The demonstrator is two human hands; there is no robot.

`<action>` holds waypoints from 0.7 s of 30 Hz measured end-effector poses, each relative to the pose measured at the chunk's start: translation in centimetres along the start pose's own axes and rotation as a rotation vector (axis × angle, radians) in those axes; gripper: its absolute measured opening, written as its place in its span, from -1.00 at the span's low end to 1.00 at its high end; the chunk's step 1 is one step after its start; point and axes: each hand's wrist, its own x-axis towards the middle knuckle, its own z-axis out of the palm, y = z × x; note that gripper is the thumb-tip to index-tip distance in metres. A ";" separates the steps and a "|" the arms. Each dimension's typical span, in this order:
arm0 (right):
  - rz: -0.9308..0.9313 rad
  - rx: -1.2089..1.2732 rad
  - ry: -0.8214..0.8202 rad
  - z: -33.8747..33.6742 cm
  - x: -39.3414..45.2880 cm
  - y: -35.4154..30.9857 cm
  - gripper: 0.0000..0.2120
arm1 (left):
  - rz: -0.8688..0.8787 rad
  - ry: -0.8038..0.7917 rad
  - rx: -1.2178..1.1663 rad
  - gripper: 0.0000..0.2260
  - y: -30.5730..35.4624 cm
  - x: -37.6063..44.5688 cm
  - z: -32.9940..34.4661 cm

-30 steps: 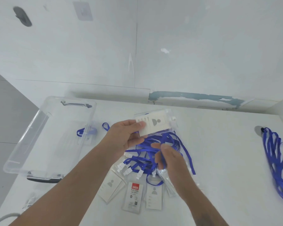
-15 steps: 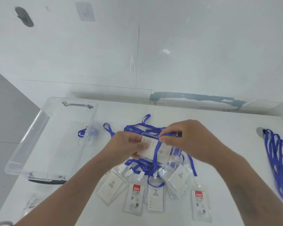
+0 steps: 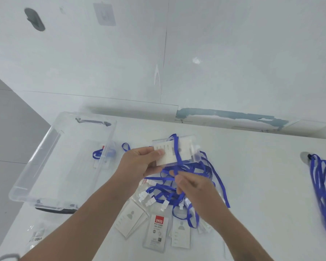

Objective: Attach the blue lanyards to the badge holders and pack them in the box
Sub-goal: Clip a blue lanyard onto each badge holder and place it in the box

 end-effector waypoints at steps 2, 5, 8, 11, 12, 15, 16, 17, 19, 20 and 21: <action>-0.077 -0.230 -0.033 0.2 -1.0 -0.7 -0.73 | 0.066 0.098 0.141 -0.94 -0.1 0.0 -0.1; -0.126 -0.645 -0.092 -0.8 -1.8 -2.9 -0.77 | 0.170 0.170 0.325 -0.84 -0.5 -0.1 -0.1; -0.237 -0.842 -0.055 -2.4 -1.9 -5.8 -0.71 | 0.242 0.131 0.462 -0.79 -0.7 -0.5 -0.2; -0.229 -0.675 -0.005 -4.7 -0.9 -7.1 -0.82 | 0.197 -0.021 0.535 -0.83 -0.6 -1.0 -0.6; -0.207 -0.573 0.008 -5.6 -0.3 -7.0 -0.87 | 0.159 -0.078 0.537 -0.88 -0.5 -1.1 -0.7; -0.158 -0.360 0.036 -7.4 1.8 -6.2 -0.92 | 0.057 -0.216 0.474 -0.95 -0.1 -1.3 -1.3; -0.136 -0.282 0.043 -7.5 2.3 -5.8 -0.91 | 0.044 -0.249 0.426 -0.94 0.1 -1.4 -1.6; -0.101 -0.179 0.054 -7.3 2.9 -5.1 -0.89 | 0.040 -0.277 0.368 -0.93 0.3 -1.5 -1.7; -0.017 0.002 0.064 -6.2 3.3 -3.5 -0.78 | 0.033 -0.290 0.218 -0.87 0.5 -1.5 -1.6; 0.017 0.034 0.067 -5.5 3.3 -2.6 -0.70 | 0.025 -0.266 0.135 -0.86 0.6 -1.5 -1.5; 0.046 0.023 0.065 -4.5 3.0 -1.9 -0.66 | 0.015 -0.223 0.067 -0.86 0.6 -1.3 -1.3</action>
